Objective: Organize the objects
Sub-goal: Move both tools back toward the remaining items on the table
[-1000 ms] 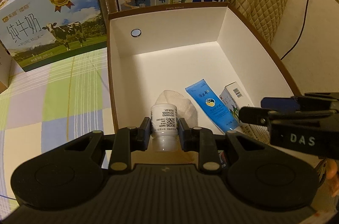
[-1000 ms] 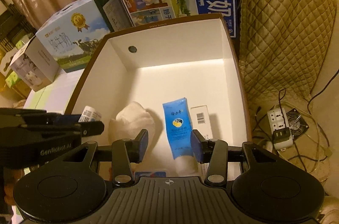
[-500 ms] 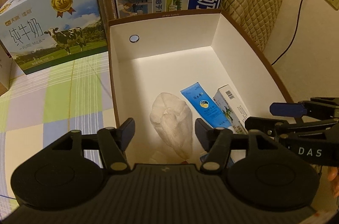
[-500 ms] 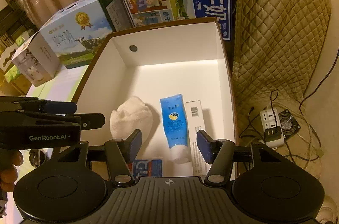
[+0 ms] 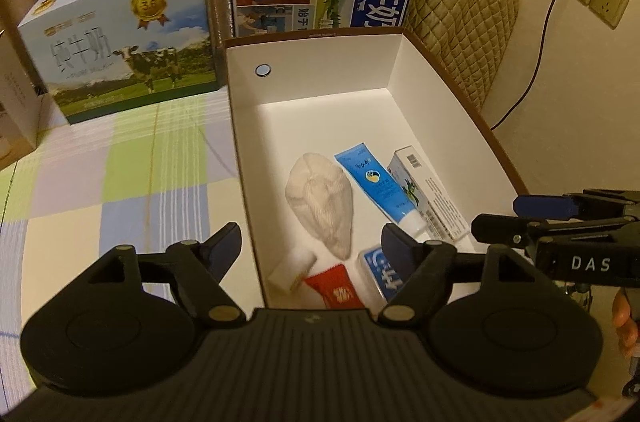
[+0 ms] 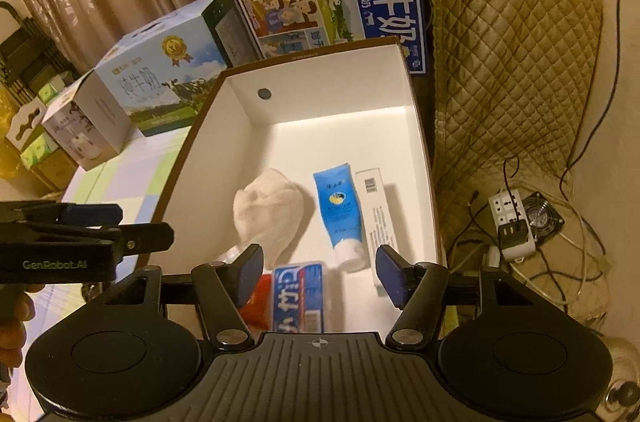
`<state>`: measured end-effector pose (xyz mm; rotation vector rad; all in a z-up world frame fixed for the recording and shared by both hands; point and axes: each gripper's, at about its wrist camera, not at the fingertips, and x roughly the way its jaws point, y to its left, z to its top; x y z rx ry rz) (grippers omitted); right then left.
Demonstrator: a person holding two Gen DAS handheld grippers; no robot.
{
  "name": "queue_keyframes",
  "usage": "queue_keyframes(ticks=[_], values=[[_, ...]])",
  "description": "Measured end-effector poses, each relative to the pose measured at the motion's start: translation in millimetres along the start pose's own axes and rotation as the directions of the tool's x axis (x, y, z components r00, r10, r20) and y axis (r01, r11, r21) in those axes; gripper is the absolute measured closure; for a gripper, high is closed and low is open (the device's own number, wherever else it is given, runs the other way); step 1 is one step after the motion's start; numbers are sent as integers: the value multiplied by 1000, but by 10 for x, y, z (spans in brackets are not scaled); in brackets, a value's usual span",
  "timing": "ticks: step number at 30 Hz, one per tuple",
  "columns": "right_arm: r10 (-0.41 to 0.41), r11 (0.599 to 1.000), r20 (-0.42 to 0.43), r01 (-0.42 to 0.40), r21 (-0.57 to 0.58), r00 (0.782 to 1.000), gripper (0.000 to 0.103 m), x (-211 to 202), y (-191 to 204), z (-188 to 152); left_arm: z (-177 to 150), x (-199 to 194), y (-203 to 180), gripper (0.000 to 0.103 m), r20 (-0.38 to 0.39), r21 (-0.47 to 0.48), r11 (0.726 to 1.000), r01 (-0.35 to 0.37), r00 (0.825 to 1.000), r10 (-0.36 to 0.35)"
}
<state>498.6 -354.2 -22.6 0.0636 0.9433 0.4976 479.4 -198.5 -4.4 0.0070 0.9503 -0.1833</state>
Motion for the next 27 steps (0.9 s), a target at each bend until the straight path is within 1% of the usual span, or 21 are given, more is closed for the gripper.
queue_keyframes(ticks=[4,11,20,27], values=[[4,1000,11,-4,3,1000,43,-131,61,-78,-108,-177,28,27,11,-4,1000,-13,1000,13],[17,1000,30,-17,17,999,43,-355,160,-217,-324,-471,48,21,33,-9,1000,-16,999,17],[17,1000,25,-18,23,1000,43,-523,323,-427,-624,-750,157,20,36,-36,999,-17,999,18],[16,999,12,-16,31,1000,43,-606,470,-610,-869,-950,318,20,34,-59,998,-22,999,24]])
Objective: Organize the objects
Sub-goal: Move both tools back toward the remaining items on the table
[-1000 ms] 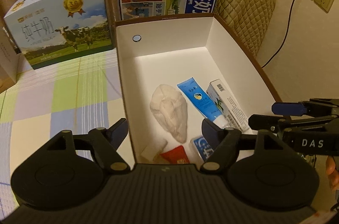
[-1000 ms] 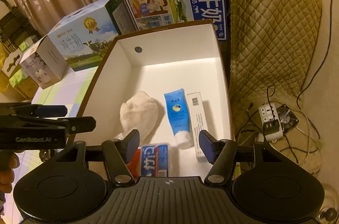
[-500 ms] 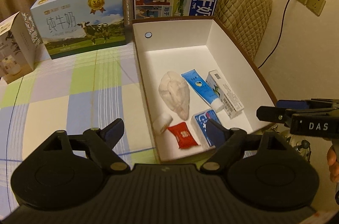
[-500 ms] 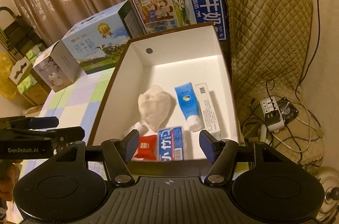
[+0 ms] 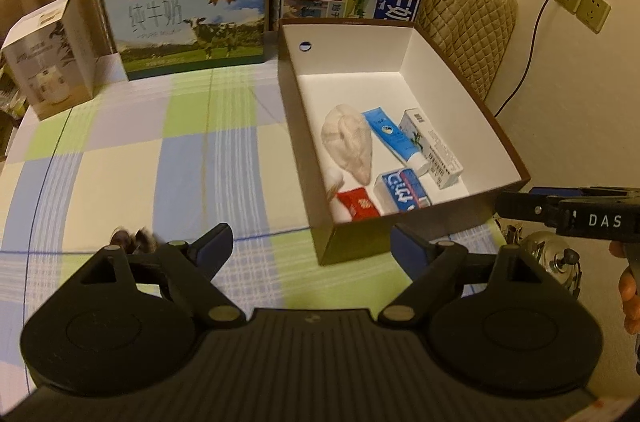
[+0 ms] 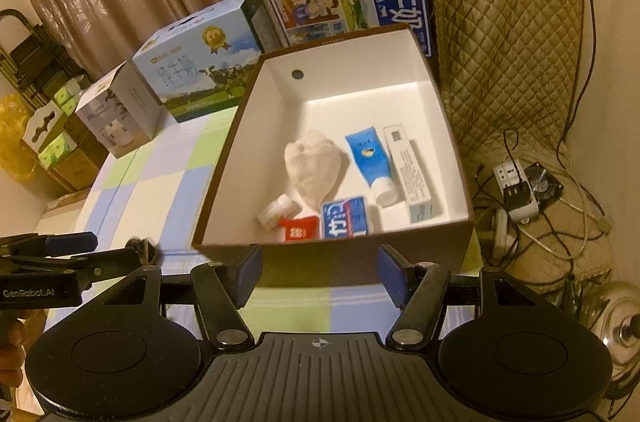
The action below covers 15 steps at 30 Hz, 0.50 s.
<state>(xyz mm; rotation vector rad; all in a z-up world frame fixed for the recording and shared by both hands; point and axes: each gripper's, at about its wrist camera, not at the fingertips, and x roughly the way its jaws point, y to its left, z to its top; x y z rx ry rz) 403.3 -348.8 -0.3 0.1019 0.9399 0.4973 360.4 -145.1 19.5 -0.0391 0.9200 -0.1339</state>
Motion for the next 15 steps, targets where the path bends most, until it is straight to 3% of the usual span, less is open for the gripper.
queue_keyframes(ticks=[15], values=[[12,1000,-76,-14,-20,997,43,27,439,-456,-590,-450,659,20,-19,-80,995,-51,999,50]])
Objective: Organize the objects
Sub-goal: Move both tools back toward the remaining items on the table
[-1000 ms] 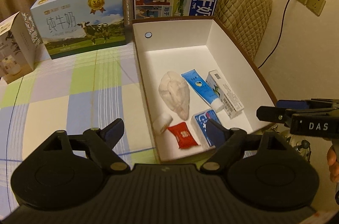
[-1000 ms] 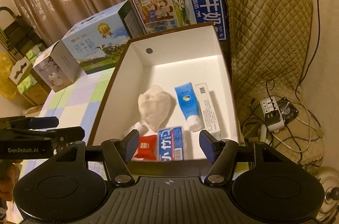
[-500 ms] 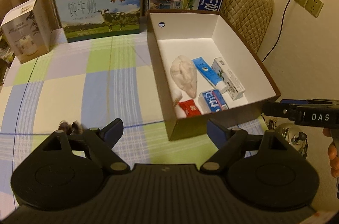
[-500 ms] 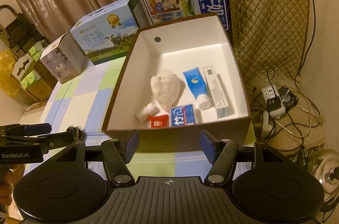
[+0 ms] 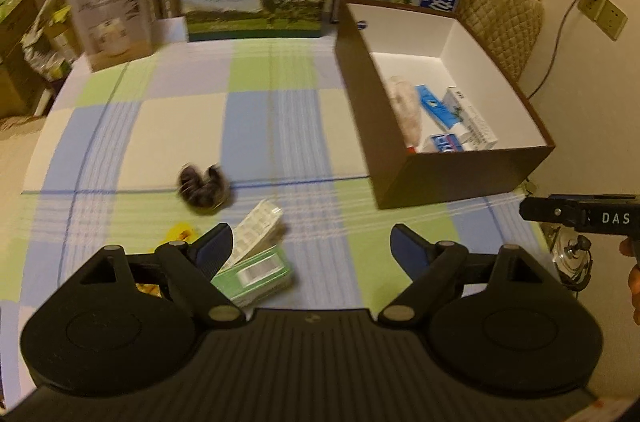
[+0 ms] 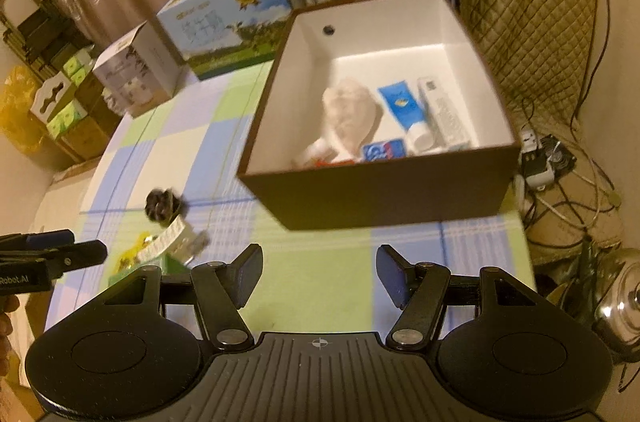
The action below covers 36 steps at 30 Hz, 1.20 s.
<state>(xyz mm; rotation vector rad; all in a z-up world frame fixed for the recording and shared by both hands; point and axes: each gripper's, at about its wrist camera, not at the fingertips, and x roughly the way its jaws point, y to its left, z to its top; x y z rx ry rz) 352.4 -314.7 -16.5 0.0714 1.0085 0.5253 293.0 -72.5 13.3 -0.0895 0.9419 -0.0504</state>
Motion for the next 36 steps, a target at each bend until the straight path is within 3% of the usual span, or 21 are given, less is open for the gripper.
queue_keyframes(ticks=[18,26,36], values=[[67,994,-162,-80,-77,984,43,571,733,-410,-620,-199,980,20,-55,-120,985,-127,991,121],[15,999,-178,-21,-36,984,43,694,708,-476,-764,-65,1145,20,-53,-76,995,-68,997,64],[-109,984,-165,130,120,980,43,503,169,-566,-704,408,1048,21,-30,116,992,53,998,-50]])
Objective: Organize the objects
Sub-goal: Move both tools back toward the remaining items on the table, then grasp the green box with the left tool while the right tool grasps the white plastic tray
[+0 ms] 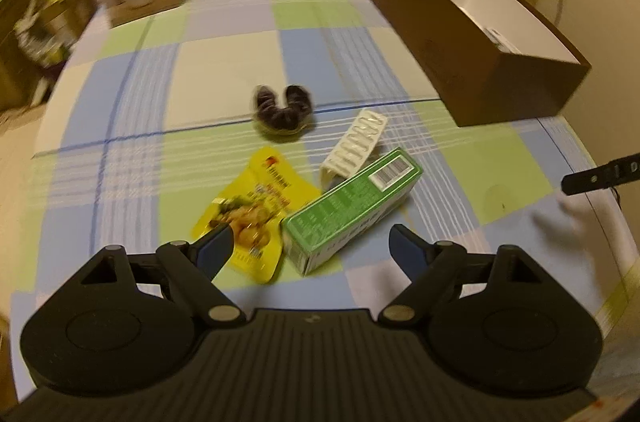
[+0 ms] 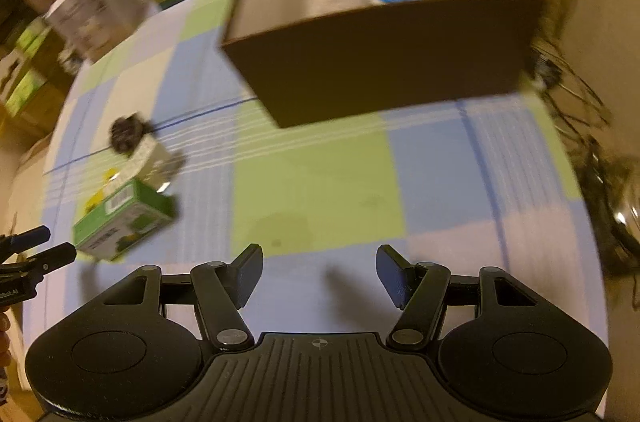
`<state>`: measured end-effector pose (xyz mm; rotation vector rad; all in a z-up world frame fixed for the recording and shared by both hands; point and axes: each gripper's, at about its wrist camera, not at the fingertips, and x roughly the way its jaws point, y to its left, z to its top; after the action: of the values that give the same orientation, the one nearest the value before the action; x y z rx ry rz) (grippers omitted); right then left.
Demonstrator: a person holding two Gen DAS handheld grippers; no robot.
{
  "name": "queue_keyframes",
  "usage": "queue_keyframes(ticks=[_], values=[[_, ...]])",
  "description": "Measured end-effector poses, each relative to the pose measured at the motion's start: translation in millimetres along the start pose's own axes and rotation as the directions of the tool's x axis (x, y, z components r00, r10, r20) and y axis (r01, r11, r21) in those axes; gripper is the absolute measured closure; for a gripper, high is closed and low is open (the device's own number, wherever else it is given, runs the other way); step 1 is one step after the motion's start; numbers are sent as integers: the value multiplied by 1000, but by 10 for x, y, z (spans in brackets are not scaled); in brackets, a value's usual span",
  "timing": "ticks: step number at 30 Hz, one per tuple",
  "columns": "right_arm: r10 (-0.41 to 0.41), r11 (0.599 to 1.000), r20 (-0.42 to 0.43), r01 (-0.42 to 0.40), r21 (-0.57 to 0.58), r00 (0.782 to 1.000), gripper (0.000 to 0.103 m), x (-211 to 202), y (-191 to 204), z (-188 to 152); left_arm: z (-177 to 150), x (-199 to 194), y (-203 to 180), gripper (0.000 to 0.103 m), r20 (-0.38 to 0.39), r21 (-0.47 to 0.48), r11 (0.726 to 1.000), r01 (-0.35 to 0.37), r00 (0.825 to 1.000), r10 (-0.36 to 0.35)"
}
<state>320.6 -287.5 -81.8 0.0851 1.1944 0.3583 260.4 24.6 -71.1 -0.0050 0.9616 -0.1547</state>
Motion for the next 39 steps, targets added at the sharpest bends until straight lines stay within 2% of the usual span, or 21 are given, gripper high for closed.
queue_keyframes(ticks=[3,9,11,13,21,31,33,36,39], values=[[-28,998,2,28,57,1000,43,-52,-181,-57,43,158,-47,23,-7,57,998,14,1000,-14],[-60,988,-5,60,139,998,43,-116,-428,-171,81,406,-171,40,-81,119,992,46,996,-36],[-68,986,-9,68,155,998,43,-129,-486,-192,69,437,-223,59,-111,122,991,61,993,-47],[-75,983,-12,76,167,997,43,-135,-531,-212,47,447,-258,64,-131,102,991,84,989,-70],[-88,979,-22,90,181,996,43,-105,-663,-178,14,482,-558,64,-177,63,990,127,978,-114],[-72,982,-35,77,174,997,43,-64,-740,-174,207,762,-640,64,-246,28,999,25,969,-18],[-73,981,-39,79,176,997,43,-61,-764,-183,220,781,-657,67,-246,28,1000,14,969,-6],[-75,981,-41,81,174,996,43,-54,-789,-178,222,790,-687,78,-244,41,999,-13,969,23],[-72,983,-44,79,164,996,43,-37,-786,-168,198,763,-686,78,-234,43,999,-33,971,42]])
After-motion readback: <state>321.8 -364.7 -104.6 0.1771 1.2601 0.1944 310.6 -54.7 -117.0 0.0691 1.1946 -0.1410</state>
